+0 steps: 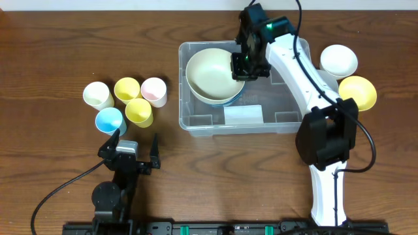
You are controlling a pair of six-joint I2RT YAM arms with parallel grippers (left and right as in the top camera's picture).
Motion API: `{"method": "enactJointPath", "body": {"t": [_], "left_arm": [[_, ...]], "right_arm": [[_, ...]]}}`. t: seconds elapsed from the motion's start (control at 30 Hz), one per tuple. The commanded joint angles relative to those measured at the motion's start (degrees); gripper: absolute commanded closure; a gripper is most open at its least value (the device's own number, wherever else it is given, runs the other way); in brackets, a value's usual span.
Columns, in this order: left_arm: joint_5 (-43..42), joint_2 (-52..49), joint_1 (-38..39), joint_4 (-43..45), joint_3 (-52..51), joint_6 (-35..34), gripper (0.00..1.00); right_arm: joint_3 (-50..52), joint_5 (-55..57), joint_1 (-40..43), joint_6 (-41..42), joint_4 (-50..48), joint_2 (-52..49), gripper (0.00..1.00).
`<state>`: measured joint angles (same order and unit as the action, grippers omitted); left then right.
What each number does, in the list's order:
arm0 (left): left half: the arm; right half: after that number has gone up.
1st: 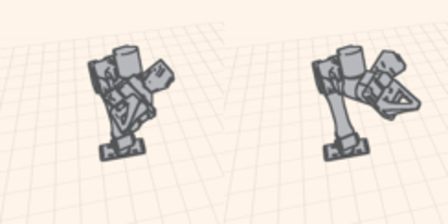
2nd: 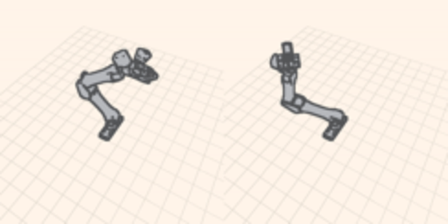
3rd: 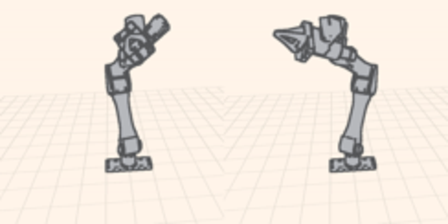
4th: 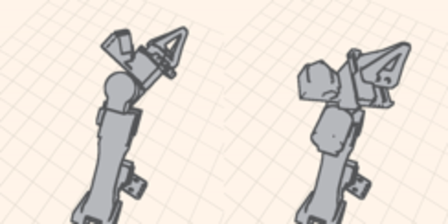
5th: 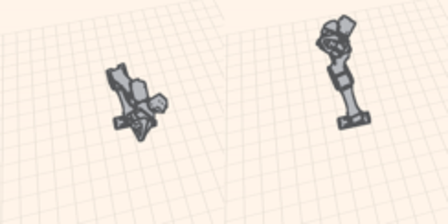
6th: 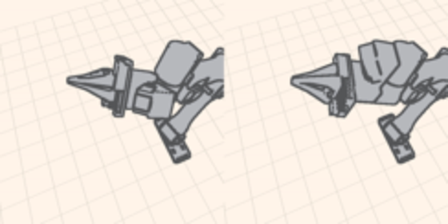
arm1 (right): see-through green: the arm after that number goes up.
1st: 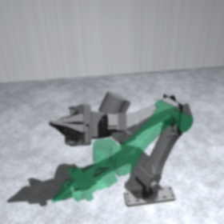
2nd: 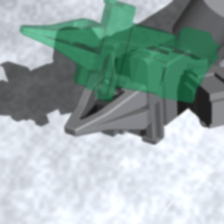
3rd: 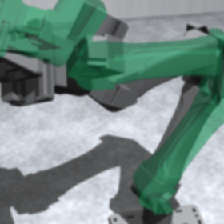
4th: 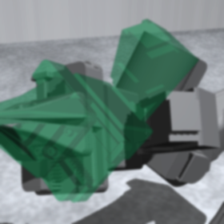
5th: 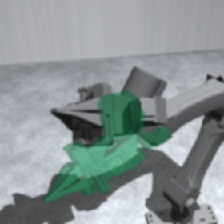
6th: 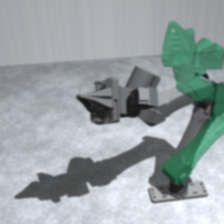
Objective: Pack container
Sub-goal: 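Place the cream bowl onto the teal stack and open the gripper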
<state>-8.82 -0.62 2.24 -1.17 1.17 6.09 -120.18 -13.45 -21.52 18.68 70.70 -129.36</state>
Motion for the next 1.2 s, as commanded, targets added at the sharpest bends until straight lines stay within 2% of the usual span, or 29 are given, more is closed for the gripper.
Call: {"method": "enactJointPath", "body": {"t": [0.0,0.13,0.3,0.37,0.63,0.83,1.17], "left_arm": [[-1.0,0.3,-0.3,-2.0,-0.9,0.5,0.02],[-1.0,0.3,-0.3,-2.0,-0.9,0.5,0.02],[-1.0,0.3,-0.3,-2.0,-0.9,0.5,0.02],[-1.0,0.3,-0.3,-2.0,-0.9,0.5,0.02],[-1.0,0.3,-0.3,-2.0,-0.9,0.5,0.02],[-1.0,0.3,-0.3,-2.0,-0.9,0.5,0.02],[-1.0,0.3,-0.3,-2.0,-0.9,0.5,0.02]], "right_arm": [[1.6,-0.3,-0.5,0.9,-1.2,-1.3,0.97],[2.0,0.3,-0.5,1.0,-1.5,-1.3,0.88],[2.0,3.9,-0.5,1.0,-1.5,-1.3,0.56],[1.9,4.5,-0.5,1.0,-1.5,-1.3,0.47],[-4.2,4.5,-0.5,1.0,0.3,-0.8,0.46],[-9.2,4.5,-0.6,1.0,2.4,0.4,0.51],[-8.7,4.5,-1.3,1.0,3.9,0.5,0.48]]}}
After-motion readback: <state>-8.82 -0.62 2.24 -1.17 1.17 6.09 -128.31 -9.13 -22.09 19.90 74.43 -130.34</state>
